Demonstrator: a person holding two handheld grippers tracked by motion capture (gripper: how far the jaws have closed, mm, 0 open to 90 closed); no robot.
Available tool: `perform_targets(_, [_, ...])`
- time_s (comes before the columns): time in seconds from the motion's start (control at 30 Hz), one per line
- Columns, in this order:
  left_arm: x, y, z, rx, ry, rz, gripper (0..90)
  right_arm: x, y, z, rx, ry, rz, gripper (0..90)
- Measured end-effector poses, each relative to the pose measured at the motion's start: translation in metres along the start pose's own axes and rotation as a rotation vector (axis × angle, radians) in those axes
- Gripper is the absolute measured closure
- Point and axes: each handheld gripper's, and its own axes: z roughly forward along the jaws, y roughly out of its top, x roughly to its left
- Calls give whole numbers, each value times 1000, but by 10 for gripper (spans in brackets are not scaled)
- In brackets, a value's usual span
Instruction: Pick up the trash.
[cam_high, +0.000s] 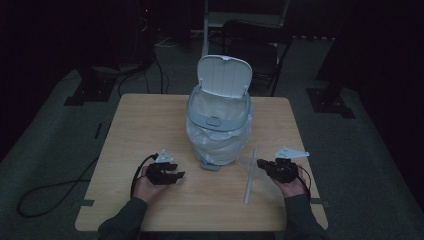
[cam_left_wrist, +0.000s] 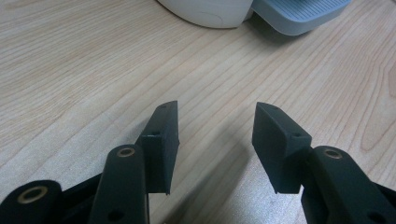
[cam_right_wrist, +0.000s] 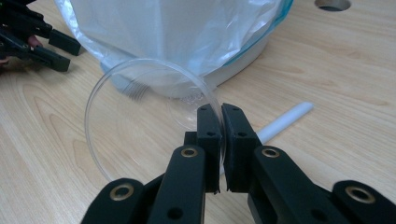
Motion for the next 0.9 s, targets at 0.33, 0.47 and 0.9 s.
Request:
perform_targets(0.33, [0, 0, 0, -1, 4, 3, 506, -2, 6, -15, -42, -30, -1, 864])
perform_targets(0.47, [0, 0, 0, -4, 5, 3, 499, -2, 10, -22, -58, -39, -3, 864])
perform_targets(0.9, [0, -1, 1, -9, 2, 0, 489, -2, 18, -39, -97, -64, -16, 865])
